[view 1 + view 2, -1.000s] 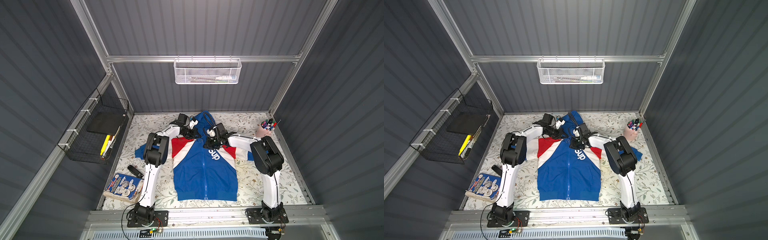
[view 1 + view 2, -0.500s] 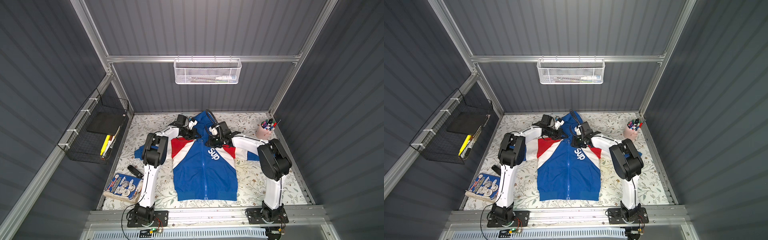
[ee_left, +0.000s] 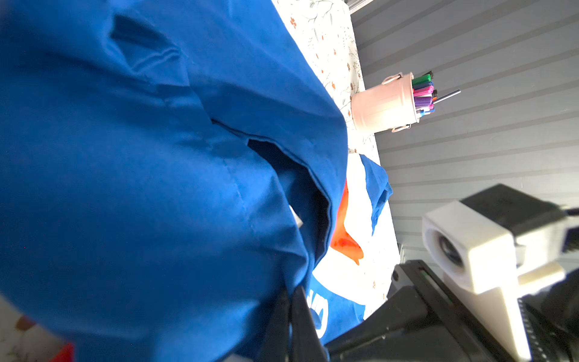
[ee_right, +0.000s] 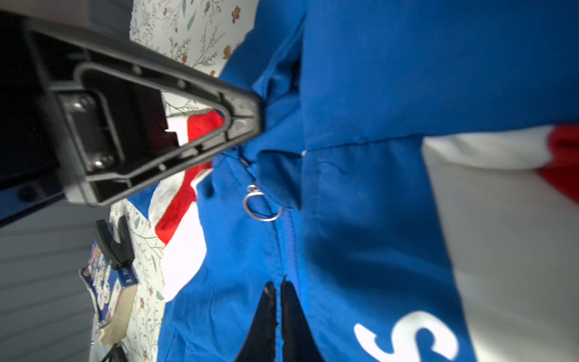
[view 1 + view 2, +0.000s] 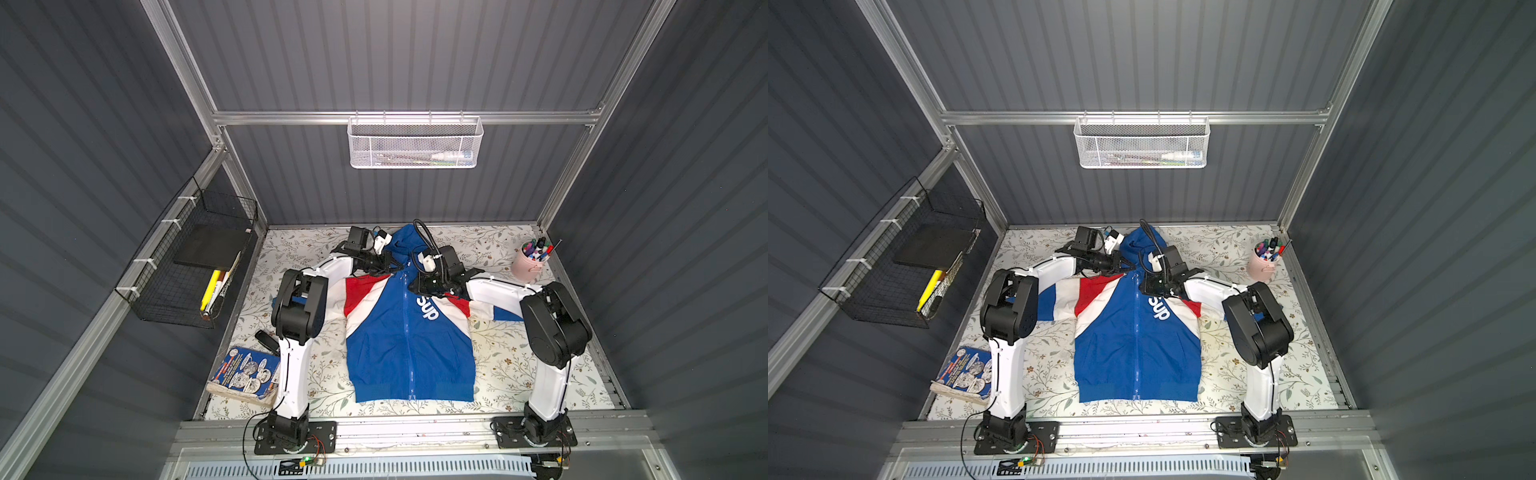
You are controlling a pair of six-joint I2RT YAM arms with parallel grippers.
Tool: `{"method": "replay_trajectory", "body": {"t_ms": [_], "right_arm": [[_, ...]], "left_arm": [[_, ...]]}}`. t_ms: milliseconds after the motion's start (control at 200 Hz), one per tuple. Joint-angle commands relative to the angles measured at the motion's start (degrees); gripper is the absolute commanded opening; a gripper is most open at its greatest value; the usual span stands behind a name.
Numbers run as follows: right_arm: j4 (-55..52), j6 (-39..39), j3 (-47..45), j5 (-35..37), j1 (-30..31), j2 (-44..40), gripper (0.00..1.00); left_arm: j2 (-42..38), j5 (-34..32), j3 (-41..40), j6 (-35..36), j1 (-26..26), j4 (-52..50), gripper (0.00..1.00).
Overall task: Unzip the jacket
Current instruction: Unzip the zipper on the jacket.
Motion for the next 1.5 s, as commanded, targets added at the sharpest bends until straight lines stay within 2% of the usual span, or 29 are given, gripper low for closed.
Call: {"method": "replay_trajectory", "body": {"t_ms": [0, 80, 165, 630, 956, 1266, 1491], "right_arm": [[4.6, 1.3, -0.2, -1.4, 0.3, -1.4, 0.21], [4.2, 1.7, 0.9, -1.4, 0.2, -0.5, 0.31], [3.5, 2.2, 2.1, -0.9, 0.2, 0.7, 0.35], [2.3, 3.8, 7.0, -1.5, 0.2, 5.7, 0.32], [4.2, 5.2, 7.7, -1.6, 0.1, 7.5, 0.36], [4.3, 6.2, 9.9, -2.3, -0.5, 9.4, 0.36], [4.6, 6.4, 9.6, -2.3, -0.5, 9.6, 0.25]], "left_arm": [[-2.2, 1.6, -1.0, -0.8, 0.1, 1.2, 0.00], [-2.5, 1.6, -1.3, -0.8, 0.1, 1.2, 0.00], [-2.8, 1.7, -1.7, -0.8, 0.0, 1.3, 0.00], [-3.5, 2.1, -1.6, -1.0, -0.7, 1.3, 0.00], [-4.0, 2.5, -2.0, -0.9, -1.1, 1.4, 0.00], [-4.6, 3.4, -2.9, -0.7, -1.3, 1.7, 0.00], [-4.7, 3.6, -3.2, -0.4, -1.3, 1.6, 0.00]]}}
